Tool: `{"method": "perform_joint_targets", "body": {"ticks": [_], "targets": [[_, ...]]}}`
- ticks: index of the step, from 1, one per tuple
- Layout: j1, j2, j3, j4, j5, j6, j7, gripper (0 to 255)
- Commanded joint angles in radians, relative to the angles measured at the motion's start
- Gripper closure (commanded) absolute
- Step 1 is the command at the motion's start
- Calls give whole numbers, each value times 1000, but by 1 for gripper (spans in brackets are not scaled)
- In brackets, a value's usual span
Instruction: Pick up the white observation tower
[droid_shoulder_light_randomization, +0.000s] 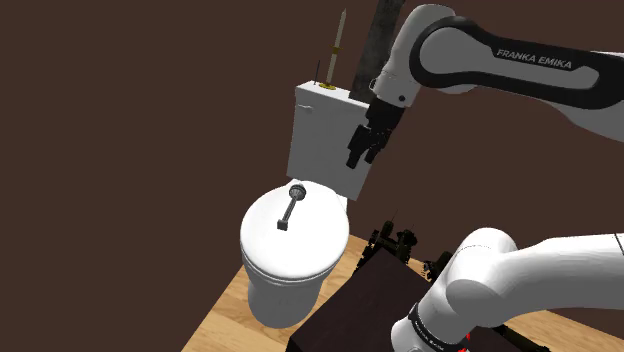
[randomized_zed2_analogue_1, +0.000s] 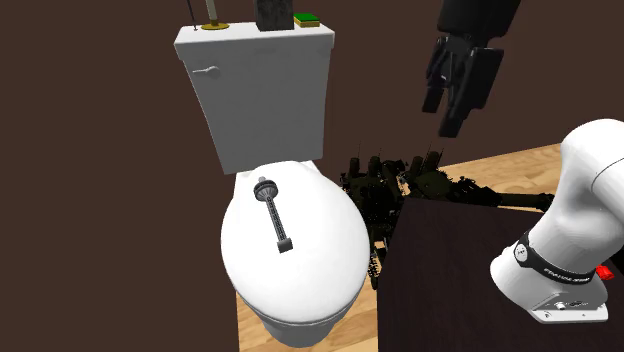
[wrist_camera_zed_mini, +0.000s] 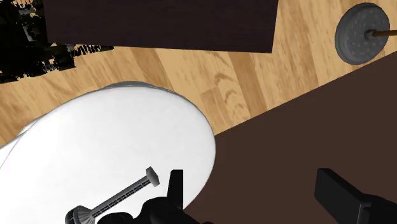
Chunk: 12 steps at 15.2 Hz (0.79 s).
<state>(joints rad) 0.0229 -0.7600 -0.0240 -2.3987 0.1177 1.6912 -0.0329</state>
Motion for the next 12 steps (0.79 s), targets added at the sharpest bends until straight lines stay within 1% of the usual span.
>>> {"method": "perform_joint_targets", "body": {"ticks": [1,6,12], "targets": [[0,0,0,0,0,0,0,0],[-29,140,41,-27,7,172,98,0],[-68,340,81,-12,-1,362,220,0]]}}
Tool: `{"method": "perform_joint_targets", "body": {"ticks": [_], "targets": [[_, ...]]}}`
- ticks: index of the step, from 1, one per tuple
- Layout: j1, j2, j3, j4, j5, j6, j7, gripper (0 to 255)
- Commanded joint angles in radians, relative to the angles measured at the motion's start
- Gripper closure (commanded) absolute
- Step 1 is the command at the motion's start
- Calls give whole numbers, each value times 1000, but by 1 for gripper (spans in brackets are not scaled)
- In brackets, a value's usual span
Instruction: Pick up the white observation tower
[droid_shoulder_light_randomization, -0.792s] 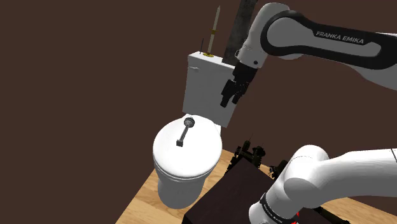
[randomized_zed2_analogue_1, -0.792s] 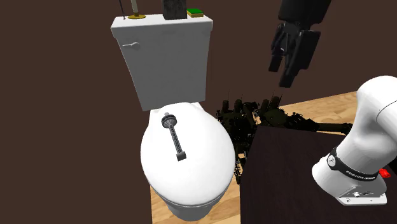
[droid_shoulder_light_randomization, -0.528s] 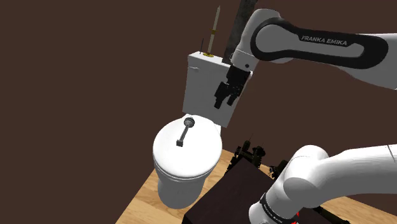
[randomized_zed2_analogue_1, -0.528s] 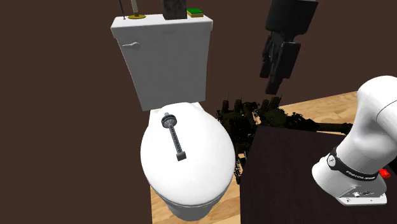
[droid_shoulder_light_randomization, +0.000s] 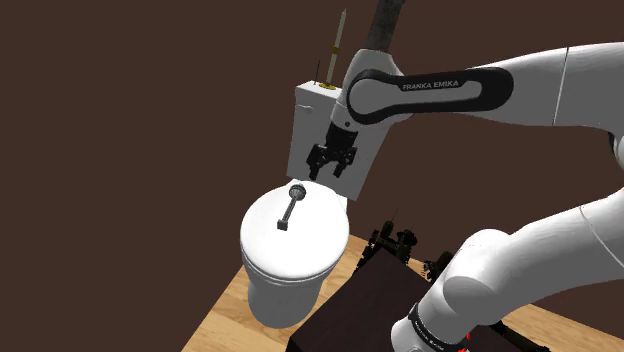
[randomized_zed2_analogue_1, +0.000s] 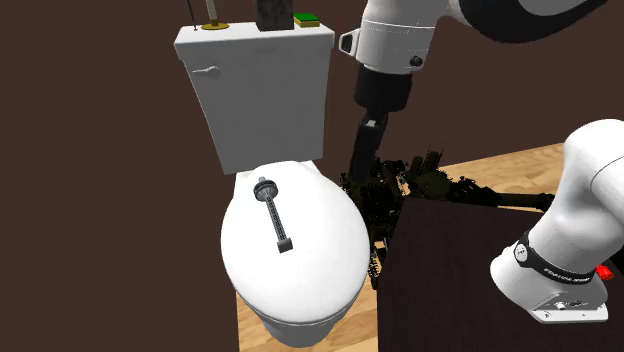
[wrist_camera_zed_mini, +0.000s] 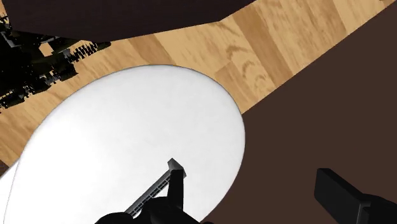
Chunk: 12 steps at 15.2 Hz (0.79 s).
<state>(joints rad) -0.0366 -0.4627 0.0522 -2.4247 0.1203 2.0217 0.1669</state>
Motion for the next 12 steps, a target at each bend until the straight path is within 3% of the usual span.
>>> {"method": "perform_joint_targets", "body": {"ticks": [1,12], "targets": [[-15,78,10,21,-7,60,41,0],[-74,486,25,175,-89,310,289,0]]}}
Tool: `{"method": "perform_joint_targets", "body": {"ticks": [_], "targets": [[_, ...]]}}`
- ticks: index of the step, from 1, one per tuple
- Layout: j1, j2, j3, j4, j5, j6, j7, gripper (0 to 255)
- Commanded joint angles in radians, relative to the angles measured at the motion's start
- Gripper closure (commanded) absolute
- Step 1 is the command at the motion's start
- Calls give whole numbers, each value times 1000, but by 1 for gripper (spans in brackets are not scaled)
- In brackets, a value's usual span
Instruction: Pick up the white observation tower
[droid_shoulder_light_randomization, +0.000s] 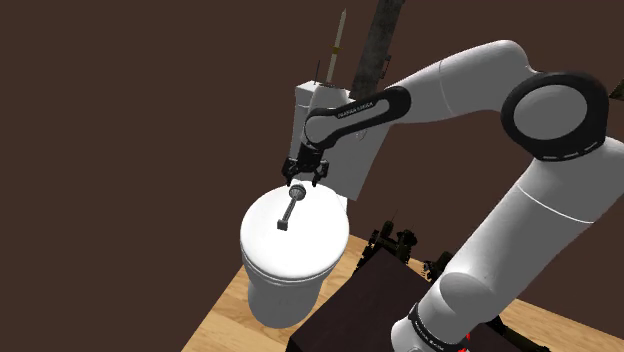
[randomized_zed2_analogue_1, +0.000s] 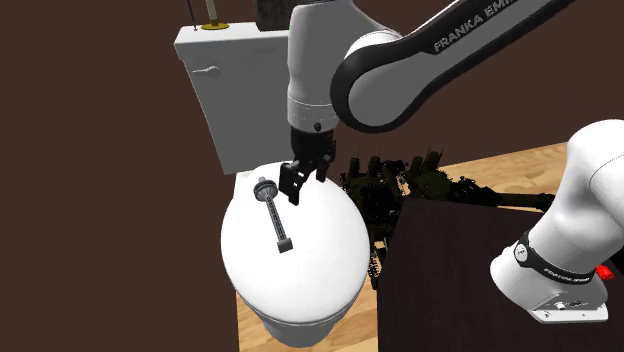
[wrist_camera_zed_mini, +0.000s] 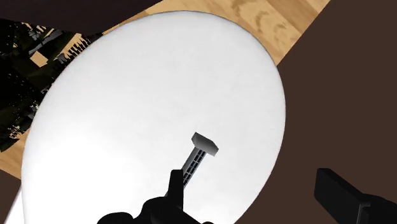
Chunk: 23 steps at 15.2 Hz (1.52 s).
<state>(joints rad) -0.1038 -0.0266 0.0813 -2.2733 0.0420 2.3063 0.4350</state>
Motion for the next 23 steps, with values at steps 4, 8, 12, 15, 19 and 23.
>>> {"method": "perform_joint_targets", "body": {"ticks": [4,8,12,15,19,23], "targets": [[-15,196,-23,111,-47,81,110,0],[-17,340,-52,211,-72,119,190,0],[-18,482,-86,325,-82,141,259,0],[-22,587,-111,419,-81,148,304,0],[-33,727,-141,556,-71,144,359,0],[-48,851,-165,688,-58,129,403,0]]}}
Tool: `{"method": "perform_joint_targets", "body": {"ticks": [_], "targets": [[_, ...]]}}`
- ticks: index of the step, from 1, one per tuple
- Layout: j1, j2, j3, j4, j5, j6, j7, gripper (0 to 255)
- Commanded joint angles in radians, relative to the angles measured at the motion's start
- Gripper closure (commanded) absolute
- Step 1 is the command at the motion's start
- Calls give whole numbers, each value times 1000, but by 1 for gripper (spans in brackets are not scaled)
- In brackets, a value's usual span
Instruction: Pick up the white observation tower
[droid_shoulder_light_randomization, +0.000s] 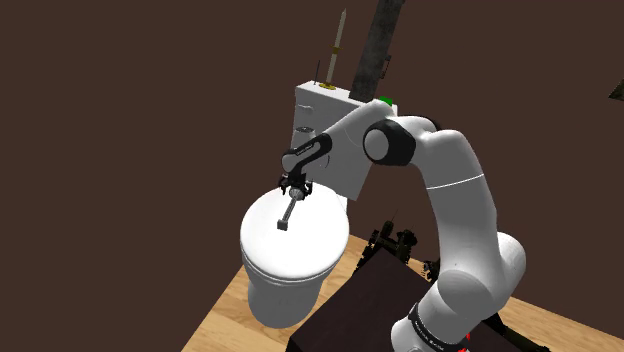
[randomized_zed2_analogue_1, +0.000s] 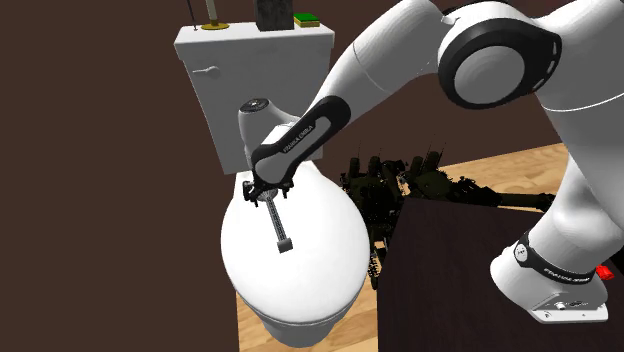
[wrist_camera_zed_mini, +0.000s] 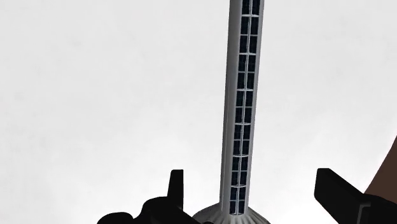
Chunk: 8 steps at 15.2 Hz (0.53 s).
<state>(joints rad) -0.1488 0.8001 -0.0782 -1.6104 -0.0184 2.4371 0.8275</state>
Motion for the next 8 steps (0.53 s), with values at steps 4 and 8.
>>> {"method": "perform_joint_targets", "body": {"ticks": [4,8], "targets": [[-4,67,-4,41,4,26,12,0],[-6,107,-2,58,5,48,13,0]]}}
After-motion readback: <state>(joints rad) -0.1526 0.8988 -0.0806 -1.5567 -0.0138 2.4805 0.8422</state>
